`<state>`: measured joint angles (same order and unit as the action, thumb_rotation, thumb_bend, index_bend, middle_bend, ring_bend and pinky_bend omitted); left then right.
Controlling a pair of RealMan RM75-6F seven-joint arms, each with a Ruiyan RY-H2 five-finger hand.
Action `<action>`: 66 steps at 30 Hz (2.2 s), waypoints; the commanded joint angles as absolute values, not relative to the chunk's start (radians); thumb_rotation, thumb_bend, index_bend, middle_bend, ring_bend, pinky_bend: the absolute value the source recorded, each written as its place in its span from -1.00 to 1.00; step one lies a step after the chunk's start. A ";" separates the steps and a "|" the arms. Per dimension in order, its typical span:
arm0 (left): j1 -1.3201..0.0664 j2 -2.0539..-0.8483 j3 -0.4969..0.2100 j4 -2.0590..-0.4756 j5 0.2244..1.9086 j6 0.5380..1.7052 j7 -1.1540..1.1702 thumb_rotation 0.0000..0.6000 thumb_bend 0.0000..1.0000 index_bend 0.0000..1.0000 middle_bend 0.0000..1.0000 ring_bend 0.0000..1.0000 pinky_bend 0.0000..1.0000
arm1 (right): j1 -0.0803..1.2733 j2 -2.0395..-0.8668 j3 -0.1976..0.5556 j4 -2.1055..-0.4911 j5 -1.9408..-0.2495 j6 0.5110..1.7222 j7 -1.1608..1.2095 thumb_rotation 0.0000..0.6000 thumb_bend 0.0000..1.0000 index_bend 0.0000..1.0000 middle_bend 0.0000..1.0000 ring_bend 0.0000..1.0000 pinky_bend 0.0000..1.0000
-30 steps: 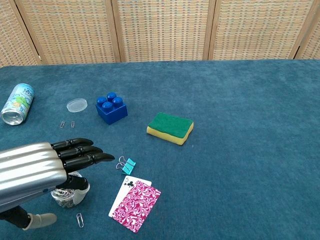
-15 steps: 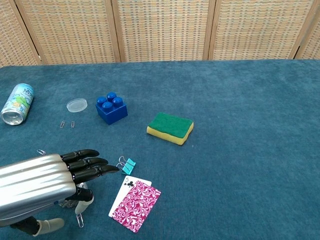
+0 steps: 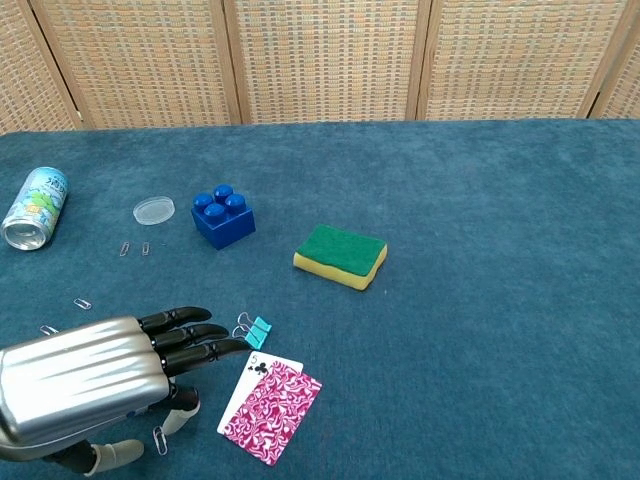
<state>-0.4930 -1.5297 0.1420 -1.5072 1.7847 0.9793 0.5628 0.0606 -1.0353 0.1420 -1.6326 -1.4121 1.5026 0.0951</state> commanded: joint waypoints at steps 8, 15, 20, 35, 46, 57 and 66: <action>-0.495 -1.548 0.146 -1.497 1.766 0.972 0.581 1.00 -0.35 0.03 -1.00 -1.00 -1.00 | 0.059 -1.033 0.142 -1.632 -1.413 1.505 0.103 1.00 -1.00 -1.00 -1.00 -1.00 -1.00; -0.498 -1.557 0.146 -1.490 1.757 0.970 0.588 1.00 -0.32 0.04 -1.00 -1.00 -1.00 | 0.059 -1.033 0.142 -1.631 -1.413 1.504 0.103 1.00 -1.00 -1.00 -1.00 -1.00 -1.00; -0.500 -1.563 0.148 -1.485 1.752 0.968 0.591 1.00 -0.25 0.11 -1.00 -1.00 -1.00 | 0.059 -1.032 0.141 -1.632 -1.414 1.505 0.105 1.00 -1.00 -1.00 -1.00 -1.00 -1.00; -0.503 -1.561 0.151 -1.490 1.730 0.968 0.606 1.00 -0.18 0.20 -1.00 -1.00 -1.00 | 0.057 -1.031 0.140 -1.632 -1.418 1.508 0.109 1.00 -1.00 -1.00 -1.00 -1.00 -1.00; -0.507 -1.555 0.148 -1.499 1.724 0.975 0.603 1.00 -0.16 0.24 -1.00 -1.00 -1.00 | 0.057 -1.030 0.140 -1.633 -1.416 1.506 0.109 1.00 -1.00 -1.00 -1.00 -1.00 -1.00; -0.512 -1.542 0.145 -1.516 1.725 0.990 0.598 1.00 -0.03 0.32 -1.00 -1.00 -1.00 | 0.057 -1.031 0.140 -1.633 -1.417 1.508 0.107 1.00 -1.00 -1.00 -1.00 -1.00 -1.00; -0.522 -1.467 0.100 -1.614 1.752 1.083 0.523 1.00 0.00 0.33 -1.00 -1.00 -1.00 | 0.057 -1.032 0.140 -1.634 -1.416 1.509 0.105 1.00 -1.00 -1.00 -1.00 -1.00 -1.00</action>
